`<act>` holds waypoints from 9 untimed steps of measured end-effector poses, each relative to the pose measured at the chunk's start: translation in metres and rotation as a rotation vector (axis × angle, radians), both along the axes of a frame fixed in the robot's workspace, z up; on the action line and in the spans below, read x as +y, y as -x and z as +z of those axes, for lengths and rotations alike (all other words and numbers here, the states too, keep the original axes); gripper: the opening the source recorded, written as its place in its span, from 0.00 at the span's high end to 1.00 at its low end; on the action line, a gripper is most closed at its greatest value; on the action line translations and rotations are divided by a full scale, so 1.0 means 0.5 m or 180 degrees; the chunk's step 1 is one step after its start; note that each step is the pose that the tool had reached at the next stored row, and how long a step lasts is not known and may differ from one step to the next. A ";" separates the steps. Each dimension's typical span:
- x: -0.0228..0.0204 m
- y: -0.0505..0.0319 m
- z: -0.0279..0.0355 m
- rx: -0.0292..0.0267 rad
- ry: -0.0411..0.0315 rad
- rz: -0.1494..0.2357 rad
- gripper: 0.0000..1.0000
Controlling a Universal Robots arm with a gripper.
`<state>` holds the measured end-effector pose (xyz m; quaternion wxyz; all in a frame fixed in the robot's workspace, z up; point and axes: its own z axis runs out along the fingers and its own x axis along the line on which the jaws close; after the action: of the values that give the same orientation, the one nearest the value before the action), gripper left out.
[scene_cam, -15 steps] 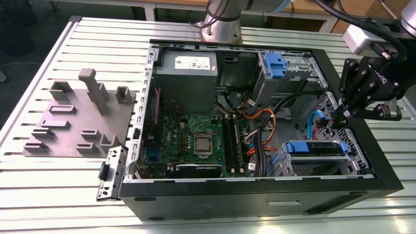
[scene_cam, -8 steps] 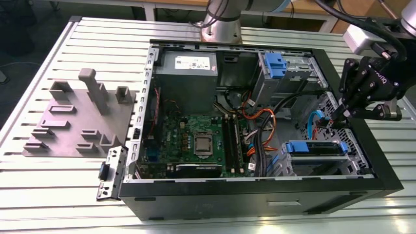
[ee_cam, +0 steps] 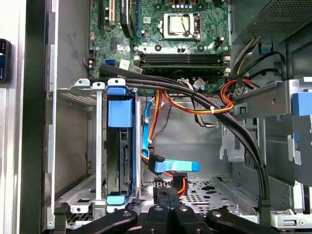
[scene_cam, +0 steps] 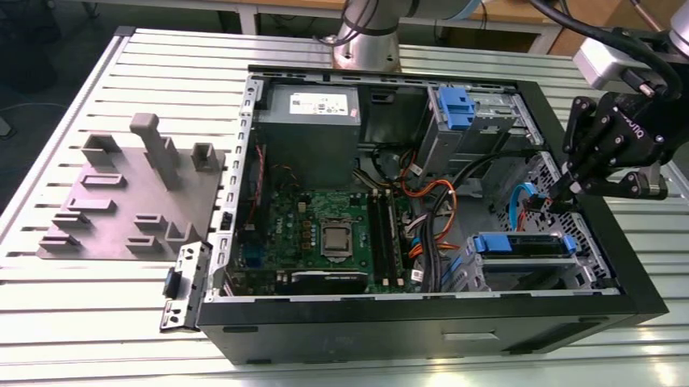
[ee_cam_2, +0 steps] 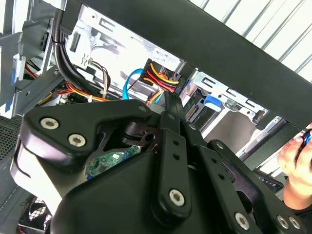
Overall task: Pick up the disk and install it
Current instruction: 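Insert the first disk wire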
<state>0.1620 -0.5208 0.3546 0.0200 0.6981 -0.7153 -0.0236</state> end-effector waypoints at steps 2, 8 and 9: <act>0.0000 0.000 0.000 0.0000 0.0000 0.0000 0.89; -0.0001 0.000 0.000 0.0001 0.0000 0.0000 0.89; -0.0001 -0.001 0.000 0.0003 0.0000 0.0000 0.89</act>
<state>0.1623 -0.5208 0.3546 0.0204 0.6982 -0.7152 -0.0240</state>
